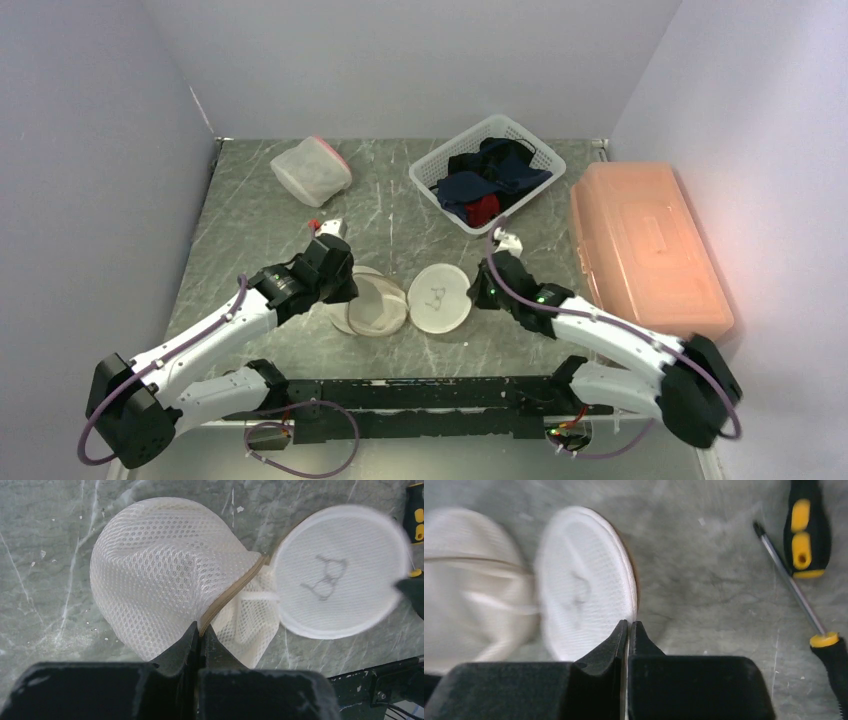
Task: Unzip the laundry bag and remove the bra
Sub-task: Close the laundry bag at the center of the board.
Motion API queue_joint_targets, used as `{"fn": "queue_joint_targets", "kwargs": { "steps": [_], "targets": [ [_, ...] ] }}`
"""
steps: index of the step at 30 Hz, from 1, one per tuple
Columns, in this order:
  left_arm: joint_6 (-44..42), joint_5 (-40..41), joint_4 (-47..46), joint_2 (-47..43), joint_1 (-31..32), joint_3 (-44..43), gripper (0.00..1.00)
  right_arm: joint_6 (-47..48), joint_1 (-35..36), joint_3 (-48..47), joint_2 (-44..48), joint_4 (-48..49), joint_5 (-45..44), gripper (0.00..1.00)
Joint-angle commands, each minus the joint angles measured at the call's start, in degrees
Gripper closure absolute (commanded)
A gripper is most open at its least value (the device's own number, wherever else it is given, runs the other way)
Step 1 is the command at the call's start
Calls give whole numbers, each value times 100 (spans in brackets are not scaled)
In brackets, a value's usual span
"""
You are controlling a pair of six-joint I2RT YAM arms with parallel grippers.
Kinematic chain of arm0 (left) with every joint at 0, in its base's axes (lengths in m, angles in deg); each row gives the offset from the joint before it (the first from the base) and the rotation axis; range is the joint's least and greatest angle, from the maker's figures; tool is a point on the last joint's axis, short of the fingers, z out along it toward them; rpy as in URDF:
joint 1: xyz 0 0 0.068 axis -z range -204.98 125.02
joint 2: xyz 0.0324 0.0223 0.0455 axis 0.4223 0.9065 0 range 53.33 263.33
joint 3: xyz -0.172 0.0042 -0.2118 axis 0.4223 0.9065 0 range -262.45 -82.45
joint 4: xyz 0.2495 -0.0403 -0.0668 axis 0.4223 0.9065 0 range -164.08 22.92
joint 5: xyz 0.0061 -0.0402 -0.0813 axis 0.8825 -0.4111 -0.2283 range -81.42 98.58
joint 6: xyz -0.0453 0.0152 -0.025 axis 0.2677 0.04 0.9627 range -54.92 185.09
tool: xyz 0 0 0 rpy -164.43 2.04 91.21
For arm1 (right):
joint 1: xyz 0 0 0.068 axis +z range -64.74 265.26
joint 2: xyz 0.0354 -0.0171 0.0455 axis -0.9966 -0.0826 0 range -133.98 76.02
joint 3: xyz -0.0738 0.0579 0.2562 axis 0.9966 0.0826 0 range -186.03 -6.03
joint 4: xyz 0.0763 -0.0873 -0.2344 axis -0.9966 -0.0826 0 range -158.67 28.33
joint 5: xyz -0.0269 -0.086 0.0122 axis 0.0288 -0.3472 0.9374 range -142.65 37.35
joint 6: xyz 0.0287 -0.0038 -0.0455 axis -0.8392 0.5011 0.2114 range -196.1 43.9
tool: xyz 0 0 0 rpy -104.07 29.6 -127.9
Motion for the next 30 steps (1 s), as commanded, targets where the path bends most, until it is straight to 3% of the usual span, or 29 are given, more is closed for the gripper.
{"fn": "queue_joint_targets", "kwargs": {
  "steps": [1, 7, 18, 30],
  "targets": [
    [14, -104, -285, -164, 18, -49, 97, 755, 31, -982, 1222, -545, -166, 100],
    [24, -422, -727, -103, 17, -190, 97, 1342, 73, -2079, 1611, -1303, 183, 100],
    [55, -494, -944, 49, 18, -696, 97, 1600, 82, -3194, 2291, -1523, 732, 100],
    [380, -619, -1137, 359, 20, -79, 95, 1132, 82, -2263, 2449, -1427, 424, 100]
  ]
}}
